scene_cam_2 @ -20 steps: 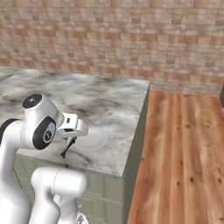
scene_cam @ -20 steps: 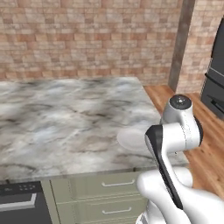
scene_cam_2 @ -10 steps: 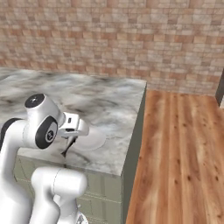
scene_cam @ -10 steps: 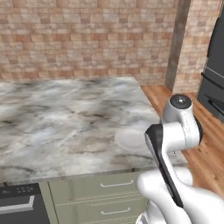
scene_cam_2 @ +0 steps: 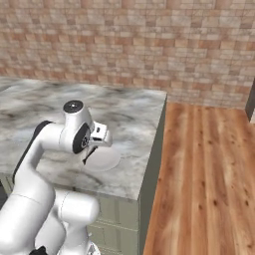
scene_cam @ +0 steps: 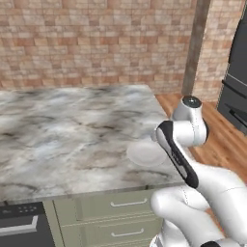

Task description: Take the fish from the oven and place it on the plate on the counter.

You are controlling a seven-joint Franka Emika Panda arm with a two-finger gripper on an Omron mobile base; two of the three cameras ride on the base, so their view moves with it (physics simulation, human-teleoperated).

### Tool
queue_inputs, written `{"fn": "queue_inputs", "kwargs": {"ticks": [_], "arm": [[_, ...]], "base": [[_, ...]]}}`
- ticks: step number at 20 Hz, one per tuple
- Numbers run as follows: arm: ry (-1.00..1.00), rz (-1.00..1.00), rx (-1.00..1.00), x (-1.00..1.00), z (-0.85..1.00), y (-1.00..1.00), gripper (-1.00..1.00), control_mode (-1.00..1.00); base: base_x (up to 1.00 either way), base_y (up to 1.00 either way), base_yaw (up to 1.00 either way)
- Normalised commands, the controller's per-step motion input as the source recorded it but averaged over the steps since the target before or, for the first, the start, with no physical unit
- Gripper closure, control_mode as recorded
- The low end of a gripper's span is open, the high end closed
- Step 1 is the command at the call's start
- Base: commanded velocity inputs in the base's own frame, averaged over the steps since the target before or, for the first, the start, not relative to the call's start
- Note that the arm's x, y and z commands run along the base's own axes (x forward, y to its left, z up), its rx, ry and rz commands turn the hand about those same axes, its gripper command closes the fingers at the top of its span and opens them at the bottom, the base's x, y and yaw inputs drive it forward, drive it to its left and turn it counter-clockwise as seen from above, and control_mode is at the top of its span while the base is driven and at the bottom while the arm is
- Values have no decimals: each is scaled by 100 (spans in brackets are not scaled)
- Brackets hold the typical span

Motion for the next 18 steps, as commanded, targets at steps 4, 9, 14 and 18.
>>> {"fn": "queue_inputs", "kwargs": {"ticks": [4, 9, 14, 18], "arm": [[18, 0, 4, 99, -46, 7, 100, -100], [17, 0, 1, 87, -48, 26, 100, -100], [15, -2, 0, 52, -50, 26, 100, -100], [9, -2, 0, 11, -49, 1, 100, -100]], "base": [[0, 0, 0], [0, 0, 0], [0, 0, 0], [0, 0, 0]]}}
